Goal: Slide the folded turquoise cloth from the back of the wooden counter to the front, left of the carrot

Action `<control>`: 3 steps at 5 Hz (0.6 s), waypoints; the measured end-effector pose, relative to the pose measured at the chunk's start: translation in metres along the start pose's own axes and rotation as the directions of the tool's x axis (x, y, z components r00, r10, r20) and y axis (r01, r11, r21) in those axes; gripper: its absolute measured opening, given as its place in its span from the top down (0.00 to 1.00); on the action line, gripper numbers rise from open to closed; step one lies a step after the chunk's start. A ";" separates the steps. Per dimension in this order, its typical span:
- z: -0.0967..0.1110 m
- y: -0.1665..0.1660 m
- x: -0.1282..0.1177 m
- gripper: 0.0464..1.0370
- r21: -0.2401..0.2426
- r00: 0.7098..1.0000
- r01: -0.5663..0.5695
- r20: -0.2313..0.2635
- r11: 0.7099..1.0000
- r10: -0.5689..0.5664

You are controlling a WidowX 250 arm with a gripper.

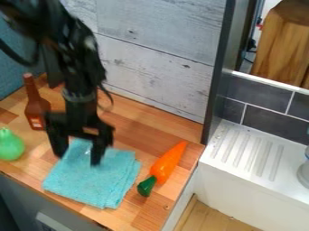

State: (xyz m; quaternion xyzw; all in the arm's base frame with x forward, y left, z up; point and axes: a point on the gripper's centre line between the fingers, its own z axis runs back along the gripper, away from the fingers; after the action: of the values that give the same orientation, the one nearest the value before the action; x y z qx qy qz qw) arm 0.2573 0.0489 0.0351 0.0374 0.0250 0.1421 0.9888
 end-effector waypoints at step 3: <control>0.085 0.039 0.020 0.04 -0.153 0.979 -0.051 0.186 0.987 0.080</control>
State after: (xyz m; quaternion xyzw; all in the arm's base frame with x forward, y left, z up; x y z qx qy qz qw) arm 0.2708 0.0863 0.1217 -0.0217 -0.0822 0.1720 0.9814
